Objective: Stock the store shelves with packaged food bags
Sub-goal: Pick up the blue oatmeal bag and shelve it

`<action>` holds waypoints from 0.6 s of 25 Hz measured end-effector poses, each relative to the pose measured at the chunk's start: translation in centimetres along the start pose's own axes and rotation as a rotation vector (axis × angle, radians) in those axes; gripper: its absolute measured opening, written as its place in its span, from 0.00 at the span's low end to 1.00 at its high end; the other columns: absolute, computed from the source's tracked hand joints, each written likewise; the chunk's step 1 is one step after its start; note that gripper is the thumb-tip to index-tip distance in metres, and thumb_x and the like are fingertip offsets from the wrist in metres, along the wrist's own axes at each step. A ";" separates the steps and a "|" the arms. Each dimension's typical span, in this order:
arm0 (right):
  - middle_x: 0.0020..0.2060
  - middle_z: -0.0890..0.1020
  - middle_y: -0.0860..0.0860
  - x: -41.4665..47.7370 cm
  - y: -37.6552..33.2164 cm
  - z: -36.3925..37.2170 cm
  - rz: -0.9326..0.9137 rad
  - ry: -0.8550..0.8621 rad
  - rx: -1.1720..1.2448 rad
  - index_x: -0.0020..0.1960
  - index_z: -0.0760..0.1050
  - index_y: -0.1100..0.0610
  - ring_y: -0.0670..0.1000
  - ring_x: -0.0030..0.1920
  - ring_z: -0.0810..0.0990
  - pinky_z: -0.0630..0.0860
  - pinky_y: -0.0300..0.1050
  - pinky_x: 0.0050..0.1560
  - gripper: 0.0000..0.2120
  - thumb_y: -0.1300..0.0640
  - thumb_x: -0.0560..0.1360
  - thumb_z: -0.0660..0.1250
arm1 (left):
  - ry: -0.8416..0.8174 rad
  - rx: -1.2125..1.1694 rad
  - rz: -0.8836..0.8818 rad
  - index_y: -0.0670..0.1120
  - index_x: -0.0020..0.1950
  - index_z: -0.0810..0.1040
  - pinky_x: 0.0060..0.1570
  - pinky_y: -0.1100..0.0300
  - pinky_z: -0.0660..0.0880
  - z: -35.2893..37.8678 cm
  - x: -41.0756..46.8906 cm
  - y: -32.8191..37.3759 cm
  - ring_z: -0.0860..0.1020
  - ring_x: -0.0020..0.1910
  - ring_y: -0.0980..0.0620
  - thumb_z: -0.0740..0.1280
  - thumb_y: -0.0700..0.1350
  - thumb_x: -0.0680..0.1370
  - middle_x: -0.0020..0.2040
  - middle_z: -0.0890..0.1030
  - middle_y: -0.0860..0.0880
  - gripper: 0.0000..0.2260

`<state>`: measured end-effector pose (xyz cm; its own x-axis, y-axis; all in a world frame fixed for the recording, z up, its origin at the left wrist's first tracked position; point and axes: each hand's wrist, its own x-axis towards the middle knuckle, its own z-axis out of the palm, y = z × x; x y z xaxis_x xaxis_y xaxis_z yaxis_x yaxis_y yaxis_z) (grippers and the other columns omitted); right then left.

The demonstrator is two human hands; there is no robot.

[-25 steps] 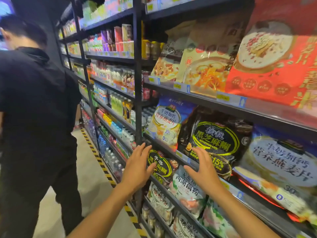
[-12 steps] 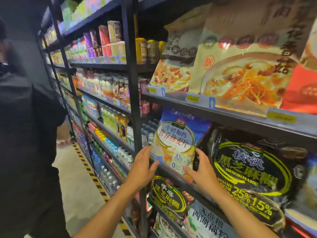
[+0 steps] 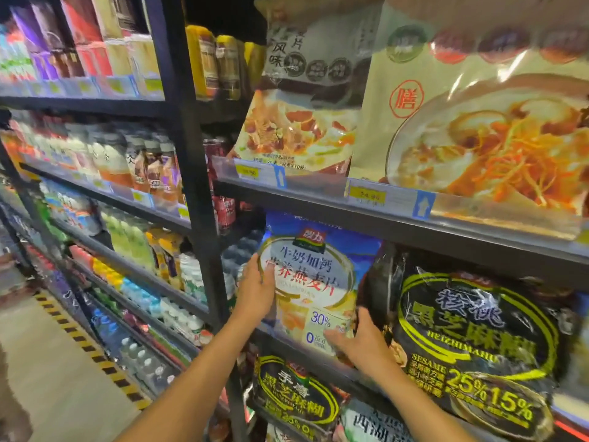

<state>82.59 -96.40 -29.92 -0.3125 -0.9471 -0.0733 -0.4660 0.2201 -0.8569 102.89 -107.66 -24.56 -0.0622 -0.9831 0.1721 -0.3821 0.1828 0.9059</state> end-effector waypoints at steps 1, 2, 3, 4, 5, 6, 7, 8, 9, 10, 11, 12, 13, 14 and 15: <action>0.55 0.81 0.44 0.2 0.0 0.3 0.013 0.003 -0.010 0.62 0.68 0.49 0.42 0.49 0.80 0.72 0.33 0.41 0.28 0.49 0.70 0.81 | 0.006 -0.004 -0.054 0.44 0.83 0.59 0.75 0.50 0.62 0.1 1.0 -0.4 0.64 0.80 0.43 0.55 0.50 0.88 0.80 0.67 0.45 0.24; 0.56 0.83 0.44 0.3 0.0 0.6 0.026 0.009 -0.020 0.63 0.70 0.49 0.40 0.49 0.80 0.73 0.32 0.42 0.30 0.49 0.68 0.82 | 0.002 0.001 -0.088 0.43 0.84 0.56 0.76 0.46 0.60 0.1 2.0 -0.9 0.62 0.81 0.41 0.54 0.52 0.88 0.82 0.63 0.42 0.26; 0.56 0.84 0.44 0.2 -0.3 0.9 0.038 0.010 -0.029 0.63 0.71 0.49 0.39 0.49 0.81 0.74 0.32 0.43 0.31 0.49 0.67 0.83 | -0.007 0.004 -0.114 0.43 0.84 0.55 0.77 0.44 0.60 0.1 2.8 -1.6 0.61 0.81 0.39 0.54 0.54 0.87 0.83 0.62 0.40 0.28; 0.55 0.84 0.44 0.2 -0.3 1.2 0.060 0.014 -0.029 0.63 0.71 0.49 0.39 0.50 0.82 0.76 0.34 0.45 0.32 0.50 0.66 0.84 | -0.024 0.003 -0.132 0.42 0.84 0.56 0.77 0.43 0.60 0.1 3.5 -2.1 0.61 0.81 0.38 0.54 0.56 0.87 0.83 0.61 0.39 0.29; 0.55 0.85 0.44 0.2 -0.5 1.5 0.086 0.029 -0.023 0.63 0.72 0.49 0.41 0.51 0.83 0.78 0.37 0.48 0.31 0.50 0.66 0.84 | -0.040 -0.004 -0.142 0.41 0.83 0.59 0.76 0.42 0.61 -0.1 4.3 -2.8 0.63 0.80 0.37 0.55 0.58 0.86 0.82 0.63 0.37 0.30; 0.55 0.85 0.44 0.3 -0.5 1.8 0.103 0.047 -0.011 0.62 0.72 0.49 0.43 0.51 0.84 0.80 0.41 0.50 0.30 0.51 0.66 0.84 | -0.054 -0.011 -0.150 0.40 0.82 0.61 0.76 0.42 0.62 -0.2 4.9 -3.5 0.65 0.78 0.36 0.56 0.59 0.86 0.80 0.65 0.37 0.31; 0.54 0.85 0.45 0.2 -0.6 2.0 0.119 0.065 0.000 0.62 0.72 0.49 0.44 0.51 0.84 0.81 0.43 0.51 0.29 0.53 0.67 0.84 | -0.065 -0.017 -0.152 0.40 0.81 0.62 0.75 0.42 0.64 -0.3 5.4 -4.1 0.66 0.78 0.36 0.57 0.60 0.85 0.80 0.66 0.36 0.32; 0.54 0.86 0.46 0.0 -0.8 2.2 0.129 0.081 0.012 0.61 0.73 0.49 0.44 0.50 0.85 0.81 0.43 0.51 0.28 0.54 0.68 0.84 | -0.081 -0.025 -0.166 0.41 0.82 0.61 0.76 0.42 0.64 -0.5 5.6 -4.4 0.65 0.78 0.37 0.58 0.61 0.84 0.80 0.65 0.37 0.33; 0.54 0.86 0.46 -0.2 -1.0 2.2 0.131 0.099 0.018 0.60 0.73 0.49 0.43 0.50 0.85 0.81 0.41 0.50 0.26 0.56 0.69 0.83 | -0.095 -0.030 -0.177 0.41 0.83 0.59 0.76 0.43 0.63 -0.5 5.8 -4.7 0.65 0.79 0.37 0.58 0.62 0.84 0.81 0.64 0.38 0.34; 0.54 0.87 0.47 -0.3 -1.1 2.3 0.133 0.114 0.024 0.60 0.73 0.48 0.42 0.49 0.85 0.81 0.40 0.49 0.26 0.57 0.69 0.83 | -0.110 -0.036 -0.198 0.41 0.83 0.58 0.74 0.44 0.64 -0.6 5.9 -4.7 0.65 0.78 0.36 0.59 0.62 0.84 0.81 0.63 0.38 0.35; 0.53 0.87 0.46 -0.5 -1.2 2.4 0.138 0.123 0.029 0.60 0.74 0.49 0.42 0.49 0.85 0.82 0.39 0.49 0.25 0.58 0.69 0.83 | -0.121 -0.045 -0.213 0.41 0.83 0.58 0.73 0.44 0.64 -0.5 5.9 -4.7 0.66 0.78 0.36 0.59 0.61 0.84 0.81 0.64 0.38 0.35; 0.53 0.87 0.46 -0.6 -1.5 2.4 0.147 0.133 0.032 0.61 0.74 0.50 0.42 0.50 0.86 0.83 0.40 0.51 0.25 0.59 0.69 0.83 | -0.135 -0.046 -0.230 0.41 0.82 0.58 0.72 0.44 0.65 -0.5 6.0 -4.6 0.66 0.77 0.36 0.59 0.62 0.84 0.81 0.64 0.37 0.35; 0.53 0.87 0.46 -0.6 -1.7 2.5 0.152 0.148 0.028 0.61 0.74 0.51 0.43 0.51 0.86 0.84 0.42 0.54 0.26 0.59 0.69 0.83 | -0.151 -0.047 -0.239 0.41 0.82 0.59 0.72 0.44 0.65 -0.6 6.2 -4.6 0.66 0.77 0.35 0.58 0.63 0.83 0.81 0.64 0.37 0.35; 0.54 0.87 0.46 -0.6 -1.9 2.5 0.157 0.164 0.026 0.61 0.75 0.50 0.44 0.52 0.87 0.84 0.46 0.56 0.26 0.59 0.69 0.83 | -0.162 -0.049 -0.241 0.41 0.82 0.59 0.72 0.44 0.65 -0.8 6.3 -4.4 0.66 0.77 0.35 0.58 0.64 0.83 0.81 0.64 0.38 0.36; 0.54 0.88 0.47 -0.5 -2.2 2.5 0.154 0.184 0.020 0.61 0.75 0.49 0.45 0.53 0.87 0.84 0.48 0.58 0.26 0.58 0.68 0.83 | -0.169 -0.061 -0.236 0.41 0.82 0.59 0.73 0.43 0.65 -0.8 6.5 -4.5 0.66 0.77 0.35 0.57 0.65 0.83 0.81 0.64 0.38 0.36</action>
<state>85.86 -97.01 -29.28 -0.5251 -0.8437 -0.1118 -0.3852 0.3527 -0.8528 104.96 -114.85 -27.16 -0.1326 -0.9852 -0.1084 -0.3488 -0.0560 0.9355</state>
